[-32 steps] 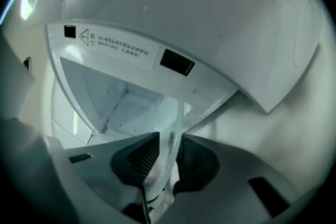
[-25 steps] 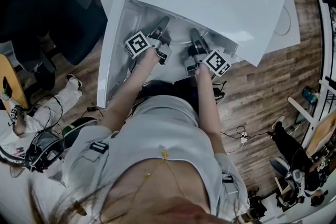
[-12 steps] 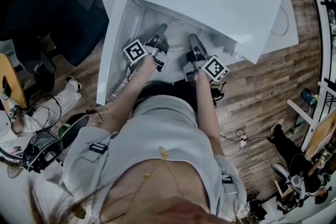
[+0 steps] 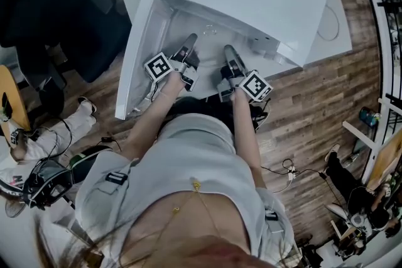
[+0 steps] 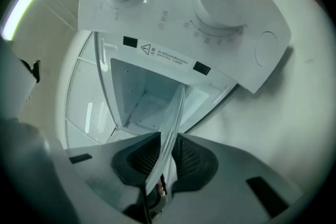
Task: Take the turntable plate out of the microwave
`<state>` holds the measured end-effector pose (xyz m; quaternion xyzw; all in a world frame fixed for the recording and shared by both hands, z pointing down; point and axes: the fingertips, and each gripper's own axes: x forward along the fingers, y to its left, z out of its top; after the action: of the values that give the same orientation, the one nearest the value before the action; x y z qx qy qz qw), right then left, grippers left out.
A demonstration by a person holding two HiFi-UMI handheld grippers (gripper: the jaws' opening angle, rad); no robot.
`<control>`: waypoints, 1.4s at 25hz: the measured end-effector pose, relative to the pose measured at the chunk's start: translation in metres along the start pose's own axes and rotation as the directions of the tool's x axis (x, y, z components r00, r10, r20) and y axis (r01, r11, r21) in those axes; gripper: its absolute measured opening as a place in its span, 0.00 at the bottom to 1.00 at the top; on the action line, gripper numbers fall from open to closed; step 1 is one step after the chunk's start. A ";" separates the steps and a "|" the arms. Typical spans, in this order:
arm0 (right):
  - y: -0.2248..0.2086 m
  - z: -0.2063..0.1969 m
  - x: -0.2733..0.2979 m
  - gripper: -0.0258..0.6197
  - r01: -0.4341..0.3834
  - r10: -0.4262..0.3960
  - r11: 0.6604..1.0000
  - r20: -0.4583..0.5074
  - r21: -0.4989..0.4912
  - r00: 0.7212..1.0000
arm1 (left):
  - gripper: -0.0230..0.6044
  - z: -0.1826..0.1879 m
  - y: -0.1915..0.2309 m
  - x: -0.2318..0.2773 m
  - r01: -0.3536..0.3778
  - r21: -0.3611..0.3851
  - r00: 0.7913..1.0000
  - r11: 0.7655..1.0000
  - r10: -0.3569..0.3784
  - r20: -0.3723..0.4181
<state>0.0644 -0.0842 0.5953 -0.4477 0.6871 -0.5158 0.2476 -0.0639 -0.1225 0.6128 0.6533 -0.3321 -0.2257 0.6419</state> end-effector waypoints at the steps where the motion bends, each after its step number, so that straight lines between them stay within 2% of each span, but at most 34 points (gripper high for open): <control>1: -0.001 -0.002 -0.003 0.15 0.009 -0.009 1.000 0.001 0.004 1.000 | 0.12 -0.001 -0.002 -0.002 0.005 0.002 1.000 1.000 -0.005 -0.001; 9: 0.019 -0.006 -0.018 0.15 -0.030 0.031 0.999 0.018 -0.035 0.999 | 0.12 -0.012 -0.013 -0.018 0.021 0.009 1.000 1.000 -0.021 -0.014; 13: 0.019 -0.010 -0.029 0.15 -0.005 0.005 1.000 0.021 -0.017 1.000 | 0.12 -0.016 -0.020 -0.023 0.038 0.033 0.999 0.999 -0.037 -0.025; 17: 0.024 -0.011 -0.037 0.15 -0.025 0.025 1.000 0.022 -0.019 0.999 | 0.12 -0.024 -0.025 -0.030 0.043 0.033 0.999 0.999 -0.042 -0.027; 31: 0.065 -0.009 -0.062 0.15 -0.111 0.110 0.993 -0.026 -0.043 0.994 | 0.12 -0.043 -0.059 -0.059 0.047 0.054 0.999 0.997 -0.049 0.025; 35: 0.065 -0.017 -0.082 0.16 -0.070 0.070 0.997 -0.036 -0.015 0.997 | 0.12 -0.054 -0.070 -0.074 0.055 0.050 0.998 0.997 -0.057 0.039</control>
<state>0.0663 -0.0004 0.5309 -0.4162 0.7108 -0.5092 0.2496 -0.0652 -0.0348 0.5382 0.6733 -0.3320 -0.2487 0.6121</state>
